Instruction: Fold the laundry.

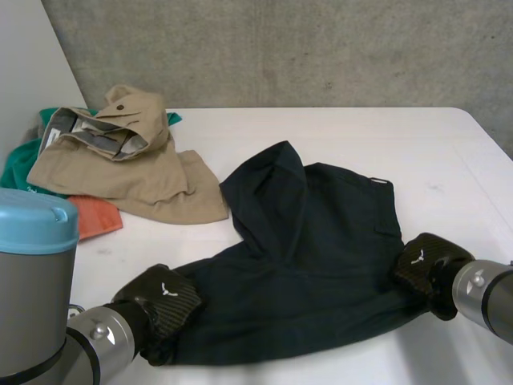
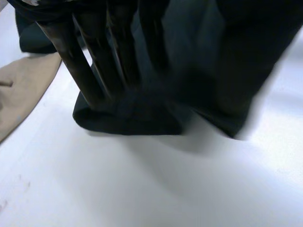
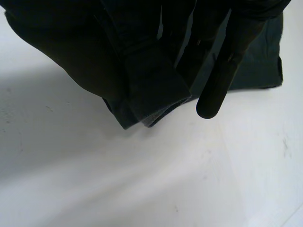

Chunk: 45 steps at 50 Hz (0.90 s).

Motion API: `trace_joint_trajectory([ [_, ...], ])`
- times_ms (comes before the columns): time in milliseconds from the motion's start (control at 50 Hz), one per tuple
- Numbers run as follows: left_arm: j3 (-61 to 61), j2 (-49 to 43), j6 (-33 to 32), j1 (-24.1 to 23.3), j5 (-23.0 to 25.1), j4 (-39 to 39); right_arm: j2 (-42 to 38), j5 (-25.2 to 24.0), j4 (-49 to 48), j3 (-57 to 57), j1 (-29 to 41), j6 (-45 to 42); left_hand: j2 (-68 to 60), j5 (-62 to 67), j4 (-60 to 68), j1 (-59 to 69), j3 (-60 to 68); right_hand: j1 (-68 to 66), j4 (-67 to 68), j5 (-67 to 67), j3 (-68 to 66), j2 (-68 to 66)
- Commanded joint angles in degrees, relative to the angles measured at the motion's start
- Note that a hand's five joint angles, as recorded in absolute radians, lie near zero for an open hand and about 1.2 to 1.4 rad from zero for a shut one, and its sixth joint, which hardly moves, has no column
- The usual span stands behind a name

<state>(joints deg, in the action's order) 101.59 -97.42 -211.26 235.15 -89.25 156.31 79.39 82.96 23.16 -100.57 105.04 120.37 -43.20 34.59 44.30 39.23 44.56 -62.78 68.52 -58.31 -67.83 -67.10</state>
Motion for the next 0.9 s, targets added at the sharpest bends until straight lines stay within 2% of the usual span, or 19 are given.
trace_joint_trajectory([
  [20, -7.3, -1.4, -1.7, 0.2, 2.8, 5.7, -2.0, -2.0, -6.1, -0.7, -0.4, 1.4, 33.2, -34.6, -34.3, -29.2, -34.6, -17.2, 11.5, -11.7, -12.2, -12.9],
  [140, -16.2, -8.5, -0.4, 2.1, 8.3, 18.8, -3.9, -0.3, -9.8, -0.3, 0.3, 5.0, 33.2, -34.6, -34.3, -29.2, -34.6, -17.2, 11.5, -11.7, -12.2, -12.9],
  [200, -25.8, -17.5, 0.0, 3.0, 13.8, 23.1, -4.6, 0.0, -12.7, -0.5, 1.2, 7.3, 25.0, -26.4, -26.1, -21.0, -26.3, -17.2, 11.5, -11.7, -12.2, -12.9],
  [280, -39.9, -29.9, -1.8, 3.4, 18.4, 19.7, -4.9, 0.0, -16.1, -1.4, 1.8, 9.2, 17.4, -18.8, -18.5, -13.4, -18.7, -17.2, 11.5, -11.7, -12.2, -12.9],
  [400, -57.2, -46.1, -9.3, 3.7, 19.0, 15.1, -5.6, 0.3, -18.9, -2.1, 2.5, 10.2, 14.7, -16.1, -15.8, -10.7, -16.0, -17.2, 11.5, -11.7, -12.2, -12.9],
  [540, -65.6, -54.4, -12.7, 4.8, 18.1, 9.1, -5.7, 1.1, -19.6, -3.1, 3.2, 10.8, 5.1, -6.5, -6.2, -1.1, -6.4, -17.2, 11.5, -11.7, -12.2, -12.9],
  [620, -65.2, -54.4, -12.8, 5.8, 17.0, 8.7, -5.7, 1.2, -20.3, -3.1, 2.9, 10.9, -17.2, 15.8, 16.1, 21.2, 15.9, -17.2, 11.5, -11.7, -12.2, -12.9],
  [640, -64.5, -53.8, -12.9, 6.2, 16.0, 9.4, -5.7, 1.2, -20.5, -3.1, 2.7, 10.9, -31.3, 29.9, 30.2, 35.3, 29.9, -17.2, 11.5, -11.7, -12.2, -12.9],
  [660, -64.1, -53.2, -12.9, 6.3, 15.1, 9.5, -5.7, 1.2, -20.5, -3.1, 2.6, 10.8, -36.3, 34.9, 35.2, 40.2, 34.9, -17.2, 11.5, -11.7, -12.2, -12.9],
  [680, -63.5, -52.6, -13.0, 6.4, 13.8, 9.8, -5.7, 1.2, -20.6, -3.1, 2.6, 10.8, -36.8, 35.4, 35.7, 40.8, 35.4, -17.2, 11.5, -11.7, -12.2, -12.9],
  [760, -58.2, -47.4, -12.0, 6.5, 1.8, 11.9, -5.5, 1.2, -20.7, -3.1, 2.6, 10.9, -36.8, 35.4, 35.7, 40.8, 35.4, -17.2, 11.5, -11.7, -12.2, -12.9],
  [780, -55.8, -45.3, -11.6, 6.4, -3.3, 13.7, -5.5, 1.2, -20.7, -3.2, 2.7, 10.8, -36.8, 35.4, 35.7, 40.8, 35.4, -17.2, 11.5, -11.7, -12.2, -12.9],
  [860, -50.0, -42.0, -12.7, 5.8, -10.1, 16.8, -5.4, 1.2, -20.7, -3.8, 3.7, 10.8, -36.8, 35.4, 35.7, 40.8, 35.4, -17.2, 11.5, -11.7, -12.2, -12.9],
  [900, -48.3, -41.5, -14.2, 5.5, -11.5, 16.8, -5.5, 1.3, -20.8, -3.9, 4.2, 10.8, -36.8, 35.4, 35.7, 40.8, 35.4, -17.2, 11.5, -11.7, -12.2, -12.9],
])
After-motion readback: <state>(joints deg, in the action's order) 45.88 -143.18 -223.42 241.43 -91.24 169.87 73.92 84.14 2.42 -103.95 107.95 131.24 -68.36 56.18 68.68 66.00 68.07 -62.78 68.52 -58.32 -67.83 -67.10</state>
